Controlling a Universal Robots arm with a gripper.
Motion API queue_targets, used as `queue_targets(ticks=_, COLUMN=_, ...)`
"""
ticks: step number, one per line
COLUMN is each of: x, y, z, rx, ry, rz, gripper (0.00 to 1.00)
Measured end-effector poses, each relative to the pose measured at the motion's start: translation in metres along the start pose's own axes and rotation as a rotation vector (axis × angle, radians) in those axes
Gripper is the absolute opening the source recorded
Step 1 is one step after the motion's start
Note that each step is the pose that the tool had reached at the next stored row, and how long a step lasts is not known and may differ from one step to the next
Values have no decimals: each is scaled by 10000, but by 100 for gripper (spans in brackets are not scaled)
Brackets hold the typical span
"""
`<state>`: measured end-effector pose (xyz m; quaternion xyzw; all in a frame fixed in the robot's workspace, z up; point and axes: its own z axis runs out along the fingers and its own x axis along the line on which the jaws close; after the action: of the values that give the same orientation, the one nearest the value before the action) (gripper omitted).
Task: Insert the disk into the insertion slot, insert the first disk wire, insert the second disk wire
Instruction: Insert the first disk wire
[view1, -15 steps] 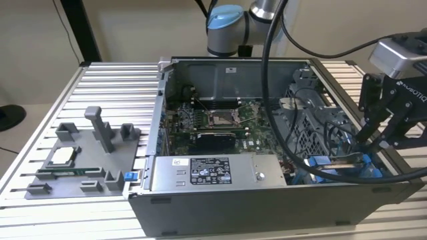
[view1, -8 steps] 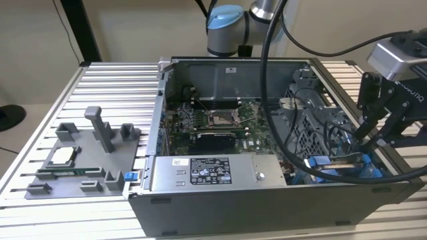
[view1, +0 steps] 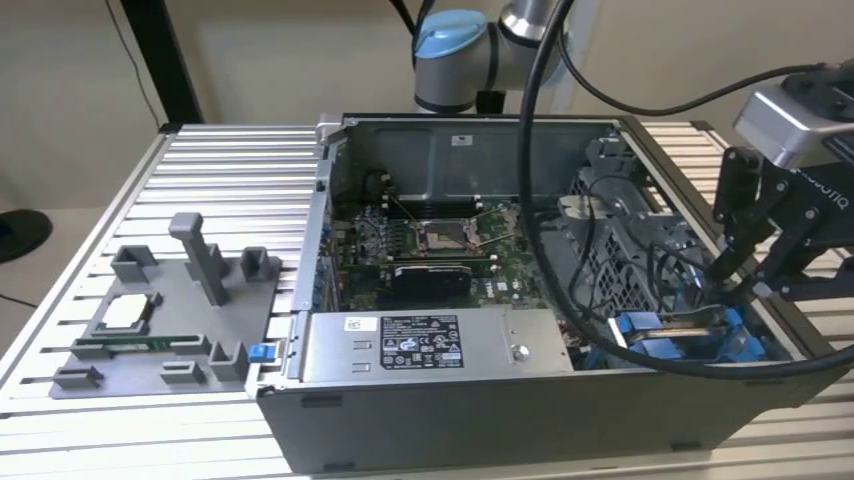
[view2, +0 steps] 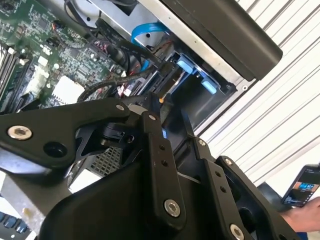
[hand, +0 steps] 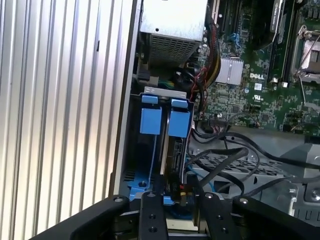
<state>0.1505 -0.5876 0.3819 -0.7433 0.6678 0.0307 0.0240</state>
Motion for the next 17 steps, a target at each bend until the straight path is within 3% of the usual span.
queue_targets(ticks=2, x=7, y=11, z=1, rx=7, ry=1, rz=-90, gripper=100)
queue_targets(ticks=8, x=8, y=14, z=10, rx=168, ry=-10, rz=-275, gripper=100)
queue_targets(ticks=17, x=8, y=17, z=21, rx=189, ry=-84, rz=-342, gripper=100)
